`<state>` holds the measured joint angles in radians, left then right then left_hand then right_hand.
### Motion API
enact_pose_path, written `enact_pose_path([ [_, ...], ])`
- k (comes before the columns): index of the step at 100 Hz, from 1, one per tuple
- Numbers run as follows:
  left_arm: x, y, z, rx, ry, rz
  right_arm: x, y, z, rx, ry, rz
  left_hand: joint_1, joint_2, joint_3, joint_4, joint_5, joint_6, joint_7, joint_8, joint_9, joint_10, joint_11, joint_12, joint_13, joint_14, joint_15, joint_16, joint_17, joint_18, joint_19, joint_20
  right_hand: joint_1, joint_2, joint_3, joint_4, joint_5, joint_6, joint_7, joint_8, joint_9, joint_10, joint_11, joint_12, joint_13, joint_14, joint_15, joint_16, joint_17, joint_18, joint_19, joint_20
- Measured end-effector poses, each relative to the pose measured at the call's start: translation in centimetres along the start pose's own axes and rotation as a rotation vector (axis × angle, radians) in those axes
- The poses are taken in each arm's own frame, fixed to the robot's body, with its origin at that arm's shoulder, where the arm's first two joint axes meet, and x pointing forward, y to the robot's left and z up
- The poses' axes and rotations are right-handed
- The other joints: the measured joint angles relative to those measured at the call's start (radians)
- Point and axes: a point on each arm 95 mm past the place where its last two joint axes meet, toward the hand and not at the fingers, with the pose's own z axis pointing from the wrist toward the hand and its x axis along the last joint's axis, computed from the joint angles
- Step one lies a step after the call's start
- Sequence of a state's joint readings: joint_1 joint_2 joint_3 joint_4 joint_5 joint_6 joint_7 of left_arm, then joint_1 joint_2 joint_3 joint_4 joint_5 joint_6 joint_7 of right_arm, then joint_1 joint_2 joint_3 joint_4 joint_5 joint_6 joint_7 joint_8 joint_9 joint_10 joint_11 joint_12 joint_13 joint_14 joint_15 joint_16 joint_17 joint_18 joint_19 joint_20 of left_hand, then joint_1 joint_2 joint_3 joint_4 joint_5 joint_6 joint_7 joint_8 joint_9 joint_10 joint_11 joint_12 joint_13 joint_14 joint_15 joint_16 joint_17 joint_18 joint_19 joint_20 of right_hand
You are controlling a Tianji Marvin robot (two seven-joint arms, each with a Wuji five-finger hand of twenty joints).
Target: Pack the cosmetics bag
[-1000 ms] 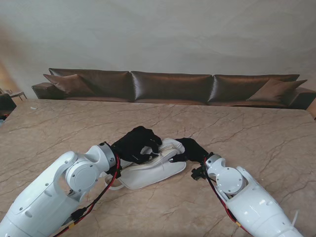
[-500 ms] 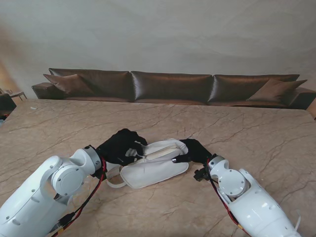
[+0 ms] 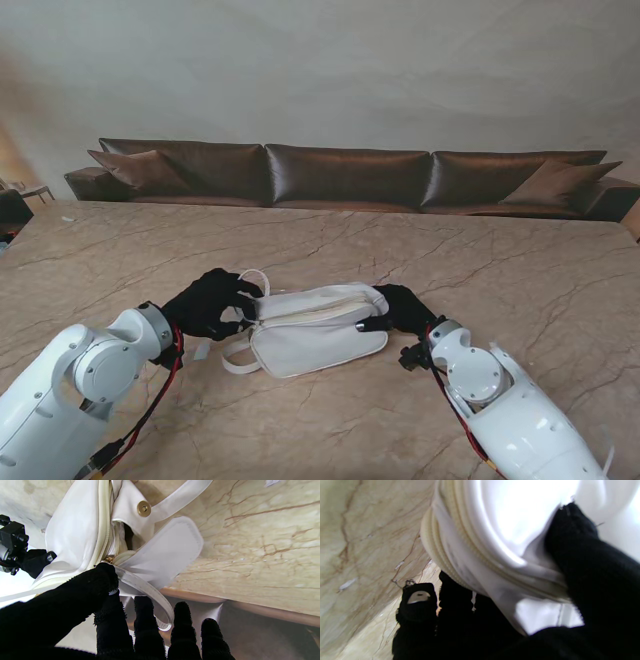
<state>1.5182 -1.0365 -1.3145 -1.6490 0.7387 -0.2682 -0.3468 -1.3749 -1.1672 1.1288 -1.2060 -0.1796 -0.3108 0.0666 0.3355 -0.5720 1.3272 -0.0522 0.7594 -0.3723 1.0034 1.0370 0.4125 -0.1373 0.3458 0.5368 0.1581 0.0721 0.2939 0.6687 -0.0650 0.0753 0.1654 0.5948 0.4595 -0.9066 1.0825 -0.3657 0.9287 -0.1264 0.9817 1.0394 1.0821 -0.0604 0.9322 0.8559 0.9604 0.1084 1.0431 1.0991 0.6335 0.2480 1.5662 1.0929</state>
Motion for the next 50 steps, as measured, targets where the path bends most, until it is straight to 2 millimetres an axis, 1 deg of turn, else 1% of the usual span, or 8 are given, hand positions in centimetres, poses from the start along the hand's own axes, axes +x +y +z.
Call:
enact_pose_path([
  [9, -0.5, 0.5, -0.3, 0.001, -0.014, -0.010, 0.0, -0.1, -0.1, -0.001, -0.001, -0.001, 0.000, 0.000, -0.010, 0.000, -0.012, -0.042, -0.024, 0.000, -0.001, 0.000, -0.008, -0.006, 0.000, 0.000, 0.000, 0.000, 0.000, 0.000, 0.000, 0.000, 0.000, 0.000, 0.000, 0.000, 0.000, 0.000, 0.000, 0.000, 0.000, 0.000, 0.000, 0.000, 0.000, 0.000, 0.000, 0.000, 0.000, 0.000, 0.000, 0.000],
  [17, -0.9, 1.0, -0.5, 0.015, -0.029, -0.019, 0.1, -0.1, -0.1, -0.001, -0.002, -0.003, 0.001, 0.000, -0.011, 0.000, -0.036, -0.096, -0.049, 0.002, -0.001, 0.002, -0.008, -0.007, 0.000, 0.000, 0.000, 0.000, 0.000, 0.000, 0.000, -0.001, 0.000, 0.000, 0.000, 0.000, 0.000, 0.000, 0.000, 0.000, 0.000, 0.000, 0.000, 0.000, 0.000, 0.000, 0.000, 0.000, 0.000, 0.000, 0.000, 0.000],
  [22, -1.2, 1.4, -0.7, 0.028, -0.042, -0.023, 0.1, -0.1, -0.2, -0.002, -0.002, -0.004, 0.034, 0.012, -0.009, 0.001, -0.043, -0.130, -0.067, 0.012, -0.001, 0.016, -0.008, -0.014, 0.000, 0.000, 0.000, 0.000, 0.000, 0.000, 0.000, -0.002, 0.000, 0.000, 0.000, 0.000, 0.000, 0.000, 0.000, 0.000, 0.000, 0.000, 0.000, 0.000, 0.000, 0.000, 0.000, 0.000, 0.000, 0.000, 0.000, 0.000],
  [23, -1.2, 1.5, -0.8, 0.031, -0.045, -0.024, 0.1, -0.1, -0.2, -0.002, -0.002, -0.005, 0.045, 0.020, -0.004, 0.012, -0.043, -0.139, -0.068, 0.012, 0.000, 0.019, -0.008, -0.016, 0.000, 0.000, 0.000, 0.000, 0.000, 0.000, 0.000, -0.002, 0.000, 0.000, 0.000, 0.000, 0.000, 0.000, 0.000, 0.000, 0.000, 0.000, 0.000, 0.000, 0.000, 0.000, 0.000, 0.000, 0.000, 0.000, 0.000, 0.000],
  [24, -1.3, 1.5, -0.8, 0.034, -0.047, -0.025, 0.1, -0.1, -0.2, -0.002, -0.002, -0.005, 0.046, 0.019, -0.004, 0.012, -0.043, -0.145, -0.075, 0.013, 0.002, 0.025, -0.008, -0.020, 0.000, 0.000, 0.000, 0.000, 0.000, 0.000, 0.000, -0.002, 0.000, 0.000, 0.000, 0.000, 0.000, 0.000, 0.000, 0.000, 0.000, 0.000, 0.000, 0.000, 0.000, 0.000, 0.000, 0.000, 0.000, 0.000, 0.000, 0.000],
  [31, -1.6, 2.2, -1.0, 0.067, -0.064, -0.036, 0.1, -0.2, -0.2, -0.004, -0.004, -0.006, 0.051, 0.019, -0.004, 0.012, -0.044, -0.171, -0.104, 0.024, -0.006, 0.039, -0.003, -0.049, -0.001, 0.000, -0.001, 0.000, 0.000, 0.000, 0.000, -0.002, 0.000, 0.000, 0.000, 0.000, 0.000, 0.000, 0.000, 0.000, 0.000, 0.000, 0.000, 0.000, 0.000, 0.000, 0.000, 0.000, 0.000, 0.000, 0.000, 0.000],
  [34, -1.7, 2.5, -1.1, 0.078, -0.069, -0.042, 0.1, -0.2, -0.3, -0.004, -0.005, -0.005, 0.052, 0.020, -0.008, 0.012, -0.052, -0.181, -0.119, 0.026, -0.025, 0.057, -0.002, -0.063, -0.016, 0.000, -0.017, -0.002, 0.000, 0.000, 0.000, -0.002, 0.000, 0.000, 0.000, 0.000, 0.000, 0.000, 0.000, 0.000, 0.000, 0.000, 0.000, 0.000, 0.000, 0.000, 0.000, 0.000, 0.000, 0.000, 0.000, 0.000],
  [50, -1.8, 3.3, -1.2, 0.110, -0.082, -0.030, 0.0, -0.3, -0.3, -0.004, -0.009, -0.004, 0.074, 0.040, -0.058, 0.012, -0.062, -0.197, -0.122, 0.054, -0.109, 0.044, -0.009, -0.101, -0.043, -0.003, -0.010, -0.012, 0.000, 0.000, 0.000, -0.002, 0.000, 0.001, 0.000, 0.000, 0.000, 0.000, 0.000, 0.000, 0.000, 0.000, 0.000, 0.000, 0.000, 0.000, 0.000, 0.000, -0.001, 0.000, 0.000, 0.000],
])
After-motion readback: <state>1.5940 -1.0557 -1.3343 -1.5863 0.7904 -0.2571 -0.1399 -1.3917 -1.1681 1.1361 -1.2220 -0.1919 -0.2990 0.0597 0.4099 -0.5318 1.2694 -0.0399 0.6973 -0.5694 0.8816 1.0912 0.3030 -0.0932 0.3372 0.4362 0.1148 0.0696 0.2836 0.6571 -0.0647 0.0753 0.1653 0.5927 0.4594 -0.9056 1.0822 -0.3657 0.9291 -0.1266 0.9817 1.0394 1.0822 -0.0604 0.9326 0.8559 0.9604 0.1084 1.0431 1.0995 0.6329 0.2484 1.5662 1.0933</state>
